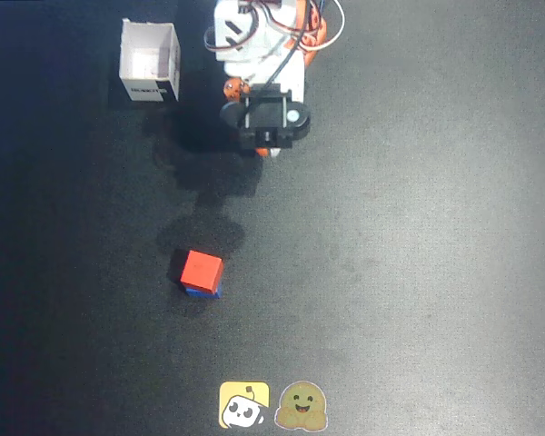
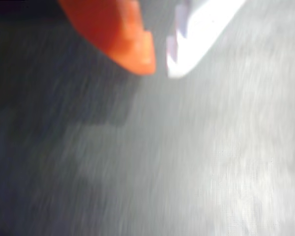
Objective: Put the red cube on top of the blue cube.
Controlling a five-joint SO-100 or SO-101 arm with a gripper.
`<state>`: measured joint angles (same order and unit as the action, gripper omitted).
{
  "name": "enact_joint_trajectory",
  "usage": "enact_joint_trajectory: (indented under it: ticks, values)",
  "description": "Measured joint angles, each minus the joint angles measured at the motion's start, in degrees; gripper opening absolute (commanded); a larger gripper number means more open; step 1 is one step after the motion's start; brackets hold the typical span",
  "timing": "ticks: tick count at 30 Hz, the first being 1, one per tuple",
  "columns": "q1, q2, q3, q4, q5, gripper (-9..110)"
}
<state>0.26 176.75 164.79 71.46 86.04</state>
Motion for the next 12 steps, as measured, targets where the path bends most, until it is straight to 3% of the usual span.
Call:
enact_joint_trajectory:
  ticks: [12]
  values:
    - [-0.1,0.0,0.0,0.8,-4.1,0]
